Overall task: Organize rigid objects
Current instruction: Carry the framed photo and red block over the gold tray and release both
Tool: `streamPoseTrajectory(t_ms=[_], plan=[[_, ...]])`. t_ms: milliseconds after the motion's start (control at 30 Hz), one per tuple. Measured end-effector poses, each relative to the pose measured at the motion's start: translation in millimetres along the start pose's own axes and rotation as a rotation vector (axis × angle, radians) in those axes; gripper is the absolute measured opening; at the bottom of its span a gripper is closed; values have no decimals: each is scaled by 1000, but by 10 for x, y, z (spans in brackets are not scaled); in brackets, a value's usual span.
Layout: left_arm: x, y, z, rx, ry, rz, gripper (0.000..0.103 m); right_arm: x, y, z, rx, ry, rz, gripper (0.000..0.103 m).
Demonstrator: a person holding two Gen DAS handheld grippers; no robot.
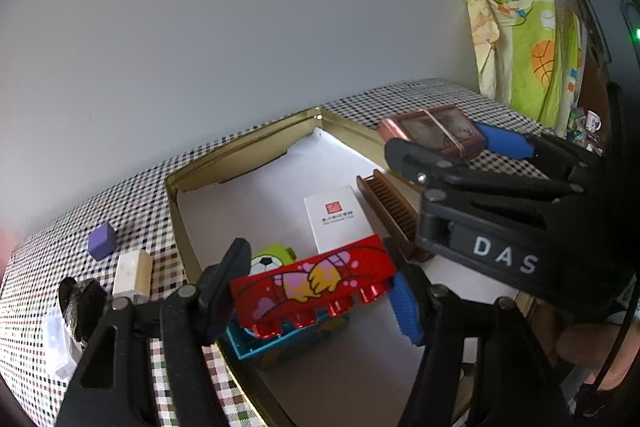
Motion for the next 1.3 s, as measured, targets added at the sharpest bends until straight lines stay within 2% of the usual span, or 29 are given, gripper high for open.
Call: streamPoseTrajectory(t_ms=[267,367,433,533,667,867,1000,1167,1300], plan=[[14,18,-13,17,-5,-1,66,62,-4,-55,15,-29,16,78],[41,9,-18,19,15,13,68,75,-1,-42,10,-41,15,78],[72,-2,-10,19,22,33,85,75,-3,-47,16,-54,7,79],[100,-5,53,-19,35,50,103,39,-7,-42,14,-58,-16,82],[137,-3,94,-65,-3,59,103,-32,-11,-14,4,-89,-65,85],[327,-10,138,-107,-16,135,103,-149,-18,35,-19,-135,-134,85],[473,10,153,-127,-63,181,103,-230,-14,94,-55,-155,-182,85],[653,45,137,-131,-56,246,103,-279,-3,159,-103,-148,-220,85],[722,87,136,-147,-109,268,103,-289,7,222,-179,-112,-242,85]])
Point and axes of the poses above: each gripper's, at about its wrist camera, not at the fingertips, and z roughly against the way its jaws point, x to its left, y to its underside, the point moved 2 cm from there along -z, roughly the way its jaws point, and after that the axes turned 15 degrees about x, right-handed, at the moved point
